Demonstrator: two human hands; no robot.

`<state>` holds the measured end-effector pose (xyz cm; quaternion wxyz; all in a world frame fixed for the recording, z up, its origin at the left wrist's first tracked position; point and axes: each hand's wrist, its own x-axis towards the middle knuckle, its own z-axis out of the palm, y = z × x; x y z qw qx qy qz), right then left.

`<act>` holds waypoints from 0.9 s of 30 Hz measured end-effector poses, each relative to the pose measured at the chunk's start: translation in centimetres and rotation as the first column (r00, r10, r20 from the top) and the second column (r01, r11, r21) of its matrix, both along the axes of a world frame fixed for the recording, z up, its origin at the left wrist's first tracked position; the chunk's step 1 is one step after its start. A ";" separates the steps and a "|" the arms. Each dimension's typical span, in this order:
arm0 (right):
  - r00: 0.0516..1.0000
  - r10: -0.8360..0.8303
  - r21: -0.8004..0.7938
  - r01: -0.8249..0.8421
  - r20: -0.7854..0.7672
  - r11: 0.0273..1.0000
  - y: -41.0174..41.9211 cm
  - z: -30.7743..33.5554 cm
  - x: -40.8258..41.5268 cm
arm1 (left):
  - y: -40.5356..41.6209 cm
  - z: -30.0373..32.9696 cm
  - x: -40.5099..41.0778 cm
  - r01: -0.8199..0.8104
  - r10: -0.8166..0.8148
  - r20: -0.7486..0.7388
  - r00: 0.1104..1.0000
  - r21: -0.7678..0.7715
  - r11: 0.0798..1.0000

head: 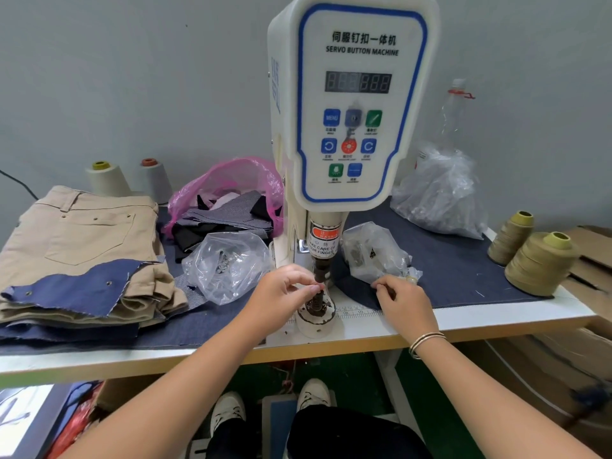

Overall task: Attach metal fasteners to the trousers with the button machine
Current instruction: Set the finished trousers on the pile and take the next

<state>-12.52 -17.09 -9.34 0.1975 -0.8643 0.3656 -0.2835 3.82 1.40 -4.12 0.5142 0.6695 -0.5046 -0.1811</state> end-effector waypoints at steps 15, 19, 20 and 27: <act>0.978 0.024 0.095 -0.044 0.205 0.995 0.3 0.5 -0.4 | 1.0 -3.2 2.7 -0.376 0.366 0.134 0.921 0.058 0.925; 0.982 -0.045 -0.004 0.047 0.182 0.999 -0.1 2.5 0.5 | 0.6 -4.8 3.0 -0.418 0.381 0.253 0.889 0.110 0.902; 0.988 -0.098 -0.123 0.113 0.123 0.986 -0.4 3.2 1.1 | 0.4 -4.9 3.1 -0.428 0.387 0.258 0.885 0.124 0.896; 0.897 -0.265 -0.483 0.068 -0.354 0.873 -3.2 7.1 5.9 | 0.5 -5.2 3.4 -0.436 0.400 0.227 0.888 0.140 0.889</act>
